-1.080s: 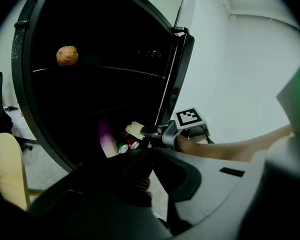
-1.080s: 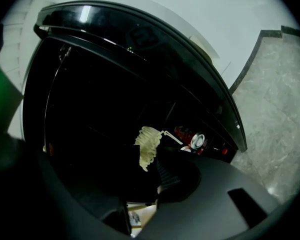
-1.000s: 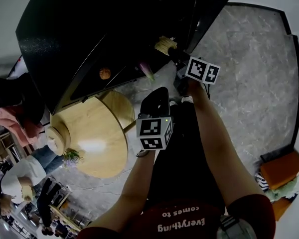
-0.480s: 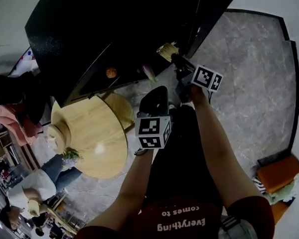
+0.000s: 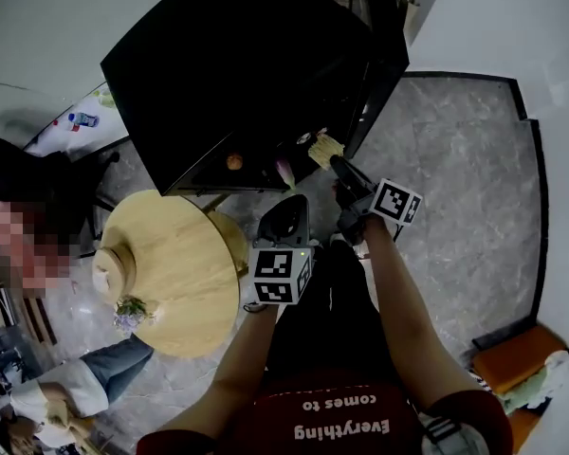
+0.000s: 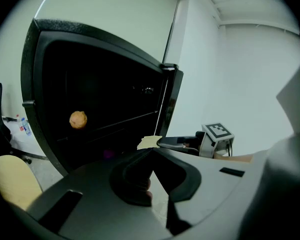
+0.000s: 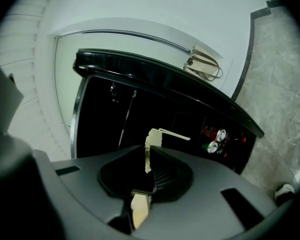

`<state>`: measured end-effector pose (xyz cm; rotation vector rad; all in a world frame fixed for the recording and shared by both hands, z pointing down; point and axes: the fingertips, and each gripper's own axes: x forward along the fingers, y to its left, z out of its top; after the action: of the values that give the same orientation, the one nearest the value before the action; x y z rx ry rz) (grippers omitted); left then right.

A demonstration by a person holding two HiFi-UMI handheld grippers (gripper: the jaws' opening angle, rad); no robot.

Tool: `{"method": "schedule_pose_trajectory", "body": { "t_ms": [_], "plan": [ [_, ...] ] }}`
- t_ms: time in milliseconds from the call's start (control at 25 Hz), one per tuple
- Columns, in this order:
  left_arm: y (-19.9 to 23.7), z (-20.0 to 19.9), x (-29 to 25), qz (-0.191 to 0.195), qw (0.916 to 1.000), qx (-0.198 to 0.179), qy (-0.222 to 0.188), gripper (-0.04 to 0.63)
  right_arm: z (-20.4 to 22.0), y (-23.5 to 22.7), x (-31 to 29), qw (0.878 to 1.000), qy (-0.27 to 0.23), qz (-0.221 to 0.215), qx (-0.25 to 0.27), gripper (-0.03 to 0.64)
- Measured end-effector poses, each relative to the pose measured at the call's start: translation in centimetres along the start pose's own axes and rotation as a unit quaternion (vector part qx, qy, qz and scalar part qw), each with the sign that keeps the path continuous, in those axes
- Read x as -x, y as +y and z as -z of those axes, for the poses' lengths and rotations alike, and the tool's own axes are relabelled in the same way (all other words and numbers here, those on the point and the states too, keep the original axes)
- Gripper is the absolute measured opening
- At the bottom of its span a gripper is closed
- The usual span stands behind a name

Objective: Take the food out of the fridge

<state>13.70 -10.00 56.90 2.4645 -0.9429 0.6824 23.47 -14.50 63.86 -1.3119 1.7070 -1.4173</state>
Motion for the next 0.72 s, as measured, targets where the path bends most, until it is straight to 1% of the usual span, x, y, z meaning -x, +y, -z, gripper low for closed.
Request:
{"method": "schedule_pose_trajectory", "body": {
  "t_ms": [160, 240, 360, 520, 600, 720],
  "plan": [
    [-1.1, -2.7, 1.6, 0.016, 0.9994, -0.011, -0.029, 0.002, -1.7, 4.2, 1.6, 0.999, -0.016, -0.042, -0.008, 0.035],
    [-1.5, -3.5, 3.0, 0.028, 0.9988, -0.019, -0.034, 0.002, -1.8, 6.6, 2.7, 0.997, -0.024, -0.068, -0.023, 0.035],
    [-2.3, -5.0, 5.1, 0.045, 0.9973, -0.036, -0.045, 0.002, -2.0, 9.8, 4.4, 0.995, -0.033, -0.091, -0.040, 0.035],
    [-3.2, -7.1, 7.5, 0.059, 0.9939, -0.056, -0.074, 0.002, -3.1, 14.0, 6.7, 0.983, -0.058, -0.152, -0.089, 0.035],
    [-3.5, -8.1, 8.7, 0.060, 0.9920, -0.060, -0.094, 0.002, -3.5, 16.3, 7.7, 0.978, -0.054, -0.182, -0.090, 0.035],
    [-3.7, -9.4, 10.6, 0.055, 0.9885, -0.073, -0.120, 0.002, -2.9, 20.0, 8.5, 0.974, -0.024, -0.217, -0.067, 0.035]
  ]
}}
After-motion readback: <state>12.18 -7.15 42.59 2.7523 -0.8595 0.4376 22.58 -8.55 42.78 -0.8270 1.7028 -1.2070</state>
